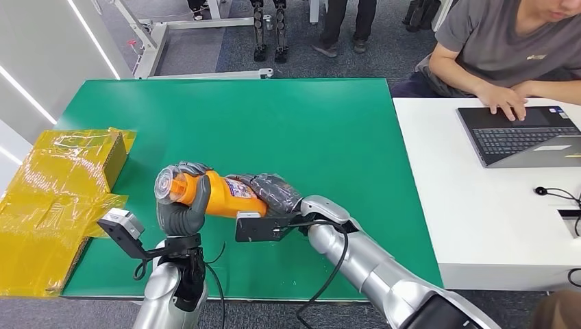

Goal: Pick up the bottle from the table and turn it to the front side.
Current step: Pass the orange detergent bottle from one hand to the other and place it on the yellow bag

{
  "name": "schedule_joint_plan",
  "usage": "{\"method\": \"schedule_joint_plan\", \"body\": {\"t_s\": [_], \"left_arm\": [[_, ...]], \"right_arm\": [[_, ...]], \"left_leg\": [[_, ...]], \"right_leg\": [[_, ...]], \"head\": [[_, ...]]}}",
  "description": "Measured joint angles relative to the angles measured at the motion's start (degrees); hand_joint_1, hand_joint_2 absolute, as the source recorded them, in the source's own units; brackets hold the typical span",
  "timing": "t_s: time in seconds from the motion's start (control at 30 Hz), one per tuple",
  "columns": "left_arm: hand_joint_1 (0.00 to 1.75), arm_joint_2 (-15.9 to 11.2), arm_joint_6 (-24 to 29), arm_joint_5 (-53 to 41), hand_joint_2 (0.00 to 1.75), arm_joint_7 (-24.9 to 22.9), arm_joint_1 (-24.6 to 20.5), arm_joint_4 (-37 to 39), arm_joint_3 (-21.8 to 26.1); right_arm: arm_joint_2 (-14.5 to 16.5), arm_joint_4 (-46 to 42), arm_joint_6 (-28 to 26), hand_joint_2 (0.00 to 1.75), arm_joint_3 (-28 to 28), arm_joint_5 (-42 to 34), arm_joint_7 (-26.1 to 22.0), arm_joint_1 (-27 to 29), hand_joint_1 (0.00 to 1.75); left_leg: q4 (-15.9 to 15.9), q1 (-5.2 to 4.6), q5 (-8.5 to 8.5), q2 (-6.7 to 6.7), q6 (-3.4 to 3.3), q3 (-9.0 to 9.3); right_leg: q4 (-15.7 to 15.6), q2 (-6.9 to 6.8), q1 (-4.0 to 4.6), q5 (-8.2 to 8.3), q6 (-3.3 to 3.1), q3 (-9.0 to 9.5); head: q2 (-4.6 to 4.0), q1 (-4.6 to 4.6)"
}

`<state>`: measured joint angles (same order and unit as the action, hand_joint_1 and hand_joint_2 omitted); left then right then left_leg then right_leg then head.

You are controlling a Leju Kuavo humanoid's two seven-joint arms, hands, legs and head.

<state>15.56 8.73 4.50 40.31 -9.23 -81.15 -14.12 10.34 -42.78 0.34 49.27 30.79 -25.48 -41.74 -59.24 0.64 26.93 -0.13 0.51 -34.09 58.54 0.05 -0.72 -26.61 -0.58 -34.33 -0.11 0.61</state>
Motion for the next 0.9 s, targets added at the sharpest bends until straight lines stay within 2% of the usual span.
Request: {"method": "schedule_joint_plan", "body": {"t_s": [0.07, 0.27, 0.47, 0.7, 0.9], "left_arm": [[1.75, 0.0, 0.2, -0.3, 1.75, 0.0, 0.0, -0.1, 0.0], [1.75, 0.0, 1.1, -0.4, 1.75, 0.0, 0.0, -0.4, 0.0], [1.75, -0.1, 2.1, 0.2, 1.75, 0.0, 0.2, -1.2, 0.2], [1.75, -0.1, 2.7, 0.4, 1.75, 0.0, 1.0, -2.8, 1.2], [1.75, -0.9, 6.3, -4.3, 1.75, 0.0, 1.4, -5.1, 1.7]], "right_arm": [[0.2, -0.2, -1.1, 1.75, 0.0, -0.5, 0.0, 0.4, 0.00], [0.8, -2.7, -4.7, 1.75, -0.4, -3.2, -1.3, 2.5, 0.00], [1.0, -7.4, -8.0, 1.75, -3.7, -9.3, -3.6, 5.5, 0.00], [1.1, -16.1, -10.0, 1.75, -8.0, -20.0, -6.8, 11.6, 0.00], [0.5, -26.8, -12.1, 1.75, -10.6, -26.8, -12.5, 18.4, 0.00]], "left_leg": [[0.0, 0.00, 0.00, 0.01, 0.00, 0.00], [0.0, 0.00, 0.00, 0.01, 0.00, 0.00], [0.0, 0.00, 0.00, 0.00, 0.00, 0.00], [0.0, 0.00, 0.01, 0.00, 0.00, 0.00], [0.0, 0.00, 0.02, 0.01, 0.00, -0.02]], "right_leg": [[0.0, 0.01, 0.00, 0.00, 0.00, -0.01], [0.0, 0.00, 0.00, 0.00, 0.00, -0.01], [0.0, 0.00, 0.00, 0.00, 0.00, -0.01], [0.0, 0.00, 0.00, -0.01, 0.00, -0.03], [0.0, 0.00, 0.00, -0.02, 0.01, -0.04]], "head": [[0.00, 0.00], [0.00, -0.01], [0.00, -0.01], [0.00, 0.01], [0.00, 0.00]]}}
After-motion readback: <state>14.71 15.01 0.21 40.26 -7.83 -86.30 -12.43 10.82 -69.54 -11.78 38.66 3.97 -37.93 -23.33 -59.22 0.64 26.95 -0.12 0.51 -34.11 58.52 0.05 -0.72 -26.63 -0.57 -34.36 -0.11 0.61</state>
